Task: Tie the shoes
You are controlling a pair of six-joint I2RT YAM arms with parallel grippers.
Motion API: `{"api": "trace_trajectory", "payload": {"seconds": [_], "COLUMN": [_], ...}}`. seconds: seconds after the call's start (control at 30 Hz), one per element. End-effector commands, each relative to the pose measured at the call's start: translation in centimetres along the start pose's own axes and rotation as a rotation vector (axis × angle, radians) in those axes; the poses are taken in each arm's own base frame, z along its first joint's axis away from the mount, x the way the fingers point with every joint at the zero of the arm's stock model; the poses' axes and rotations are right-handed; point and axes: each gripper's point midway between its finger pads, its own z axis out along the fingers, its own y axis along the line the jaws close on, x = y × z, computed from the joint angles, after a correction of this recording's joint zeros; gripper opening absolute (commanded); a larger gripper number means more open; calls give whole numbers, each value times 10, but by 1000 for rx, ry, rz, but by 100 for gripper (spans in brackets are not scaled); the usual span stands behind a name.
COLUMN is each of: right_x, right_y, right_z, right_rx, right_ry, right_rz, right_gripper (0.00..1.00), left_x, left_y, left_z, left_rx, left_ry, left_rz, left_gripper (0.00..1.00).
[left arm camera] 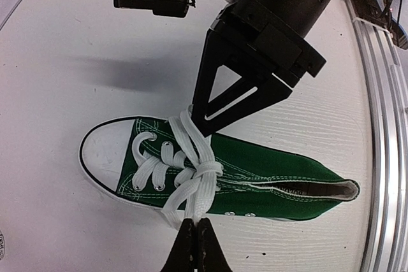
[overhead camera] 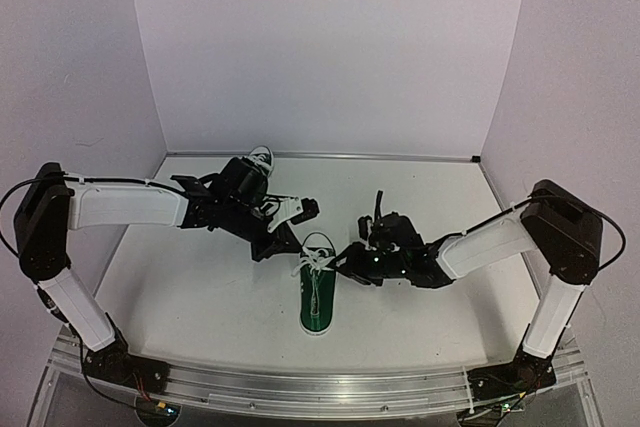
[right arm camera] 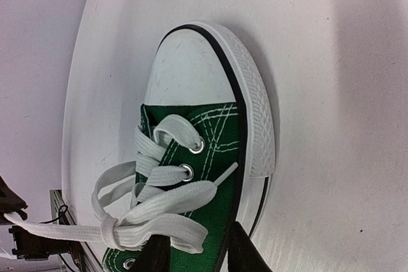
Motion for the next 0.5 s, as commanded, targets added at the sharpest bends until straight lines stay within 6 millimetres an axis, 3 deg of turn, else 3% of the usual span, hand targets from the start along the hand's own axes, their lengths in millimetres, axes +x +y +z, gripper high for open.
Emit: {"api": "trace_trajectory", "payload": {"seconds": [0.0,0.47], "right_x": [-7,0], "right_y": [13,16], "right_z": [3,11], "right_rx": [-15,-34], "right_ry": [-21,-12], "right_rz": [-2,31], "right_gripper": [28,26], "left_x": [-25,-31], "left_y": [2,2], "left_z": [-17,-28], "left_rx": [-25,-52], "left_ry": [-86,-112], "left_rz": [25,40], "left_gripper": [0,0]}}
